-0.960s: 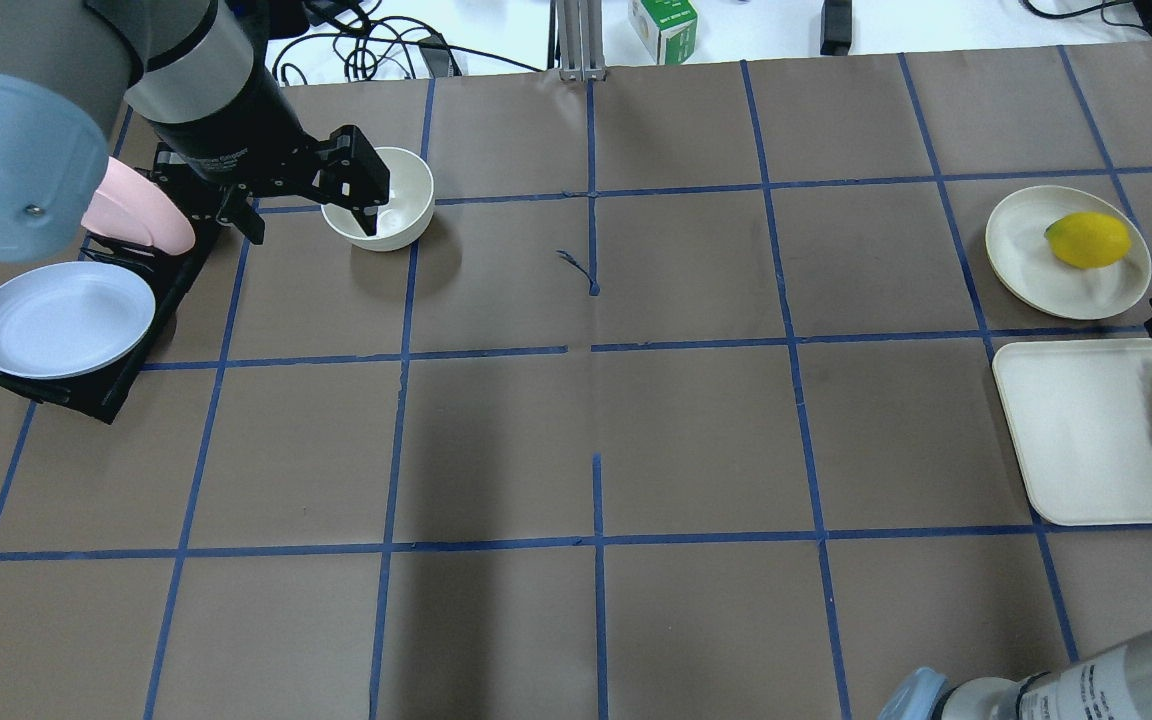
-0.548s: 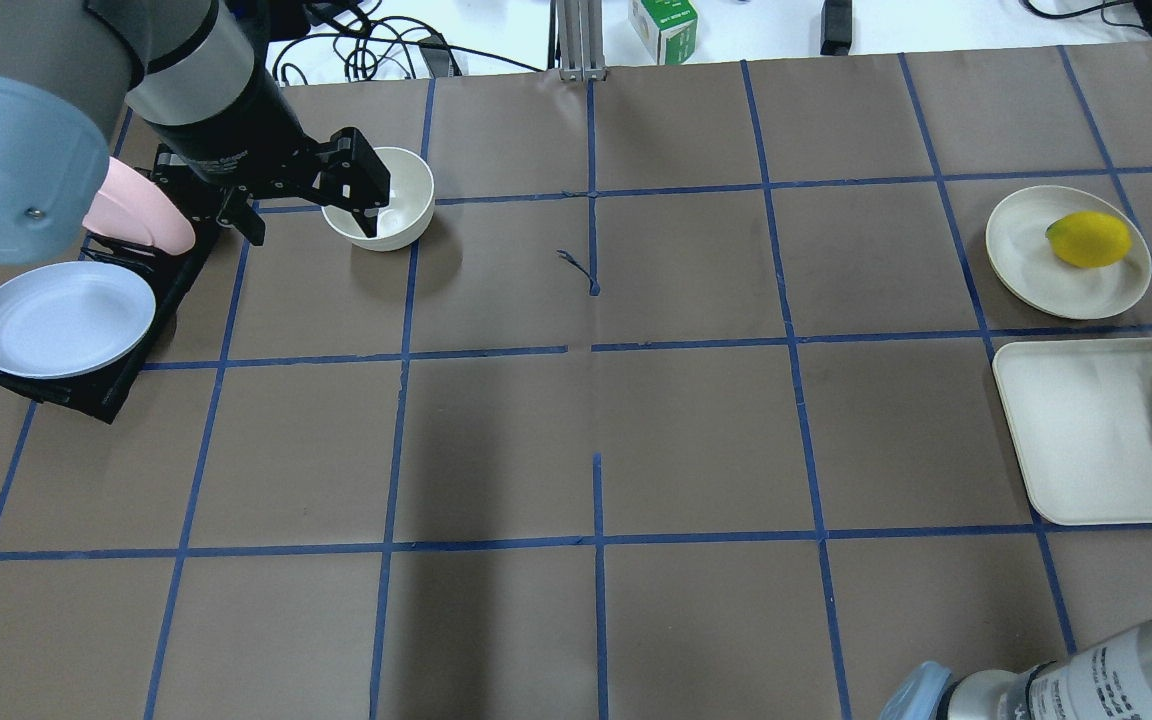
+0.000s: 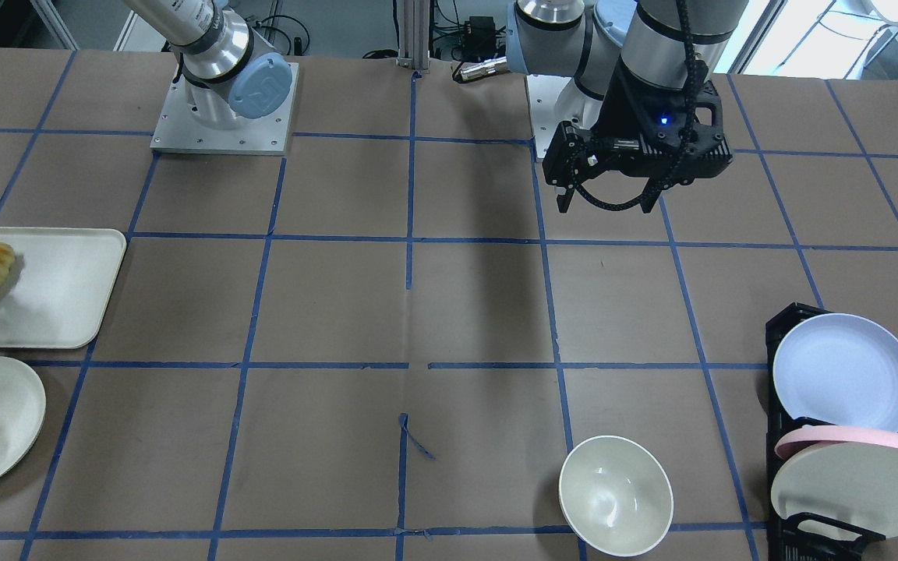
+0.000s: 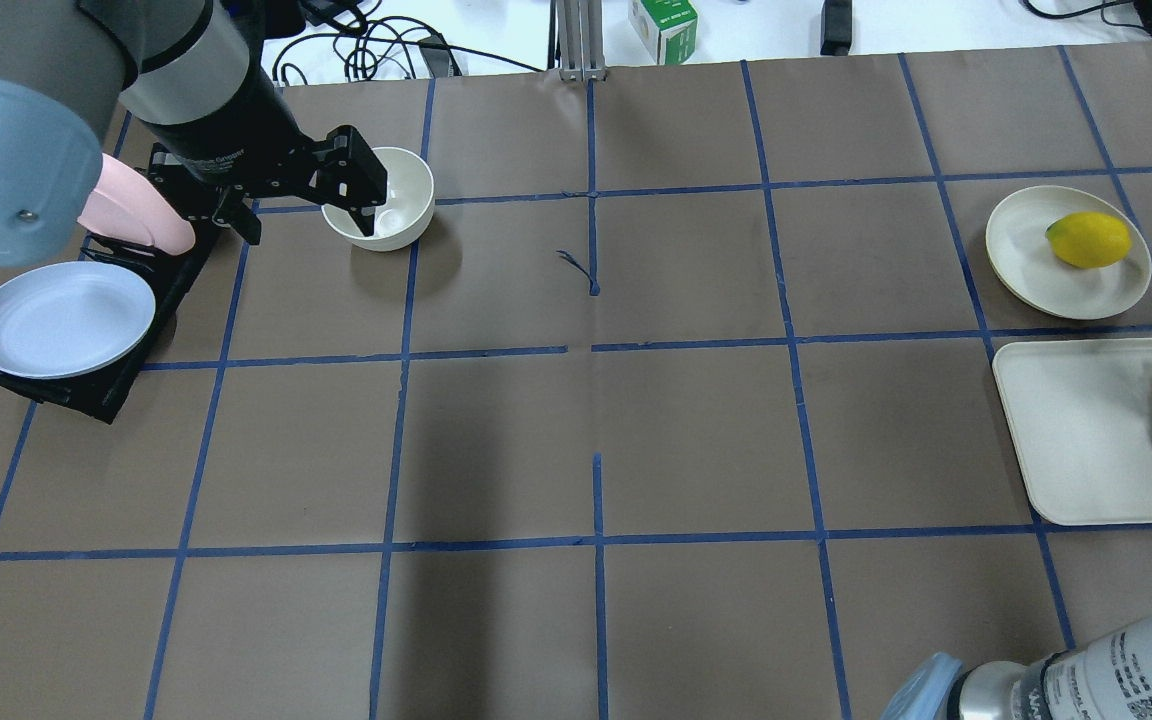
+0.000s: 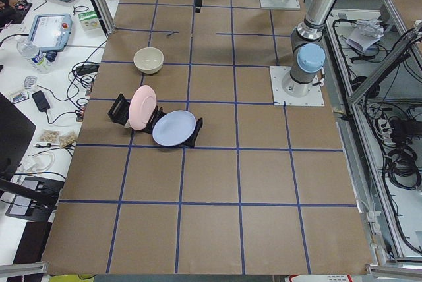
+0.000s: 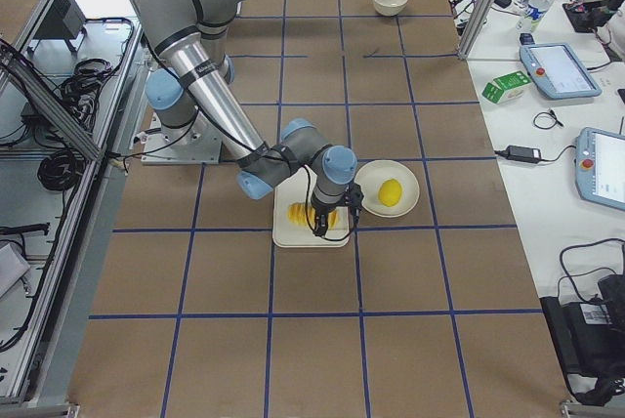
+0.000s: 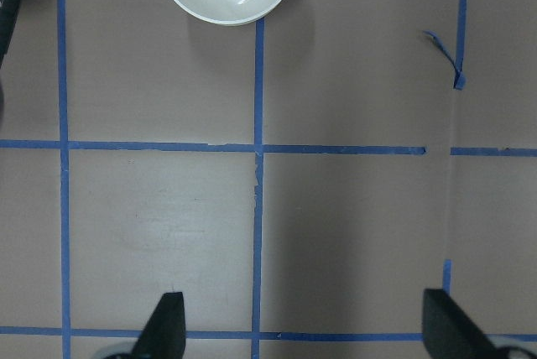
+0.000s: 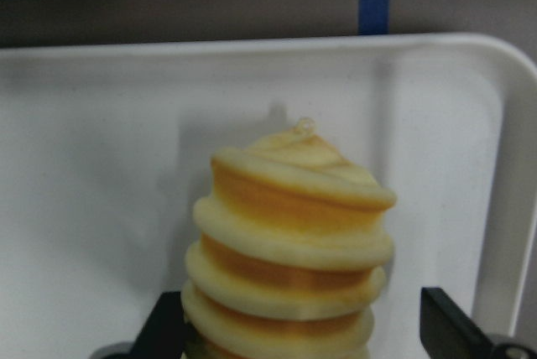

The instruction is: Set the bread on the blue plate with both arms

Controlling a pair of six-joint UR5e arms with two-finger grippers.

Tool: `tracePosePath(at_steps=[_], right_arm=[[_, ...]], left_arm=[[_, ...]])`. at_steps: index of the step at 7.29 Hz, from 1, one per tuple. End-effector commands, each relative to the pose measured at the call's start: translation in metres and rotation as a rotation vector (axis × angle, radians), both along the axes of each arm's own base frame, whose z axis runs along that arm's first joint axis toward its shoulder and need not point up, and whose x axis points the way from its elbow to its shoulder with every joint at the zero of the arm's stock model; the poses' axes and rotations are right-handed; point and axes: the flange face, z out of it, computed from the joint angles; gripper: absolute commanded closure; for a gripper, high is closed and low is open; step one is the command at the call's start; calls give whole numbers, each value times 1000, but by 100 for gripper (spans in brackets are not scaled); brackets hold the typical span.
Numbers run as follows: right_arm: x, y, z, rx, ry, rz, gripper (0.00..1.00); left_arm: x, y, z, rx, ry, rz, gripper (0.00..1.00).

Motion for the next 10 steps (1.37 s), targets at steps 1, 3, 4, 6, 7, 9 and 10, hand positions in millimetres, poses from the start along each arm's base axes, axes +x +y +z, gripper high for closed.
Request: tracePosePath(at_steps=[1,3,4,6,7,9,10], right_arm=[[-1,-1,2,-2,3,-7,66],[-2,-2,6,-8,2,-8,100],[1,-4,9,-9,6,-4,100],[-2,-9,20,-23,20,-1,100],[0,-10,22,-28,19,1,100],[3,-11,21,-28,8,4,100],[4,-12,22,-36,5,5,100]], left_arm=[[0,0,0,0,1,-2,0],[0,0,0,0,1,-2,0],[0,0,0,0,1,-2,0],[-1,0,0,0,1,-5,0],[0,0,0,0,1,-4,0],[0,0,0,-2,-1,-5,0],[0,0,0,-2,1,-5,0]])
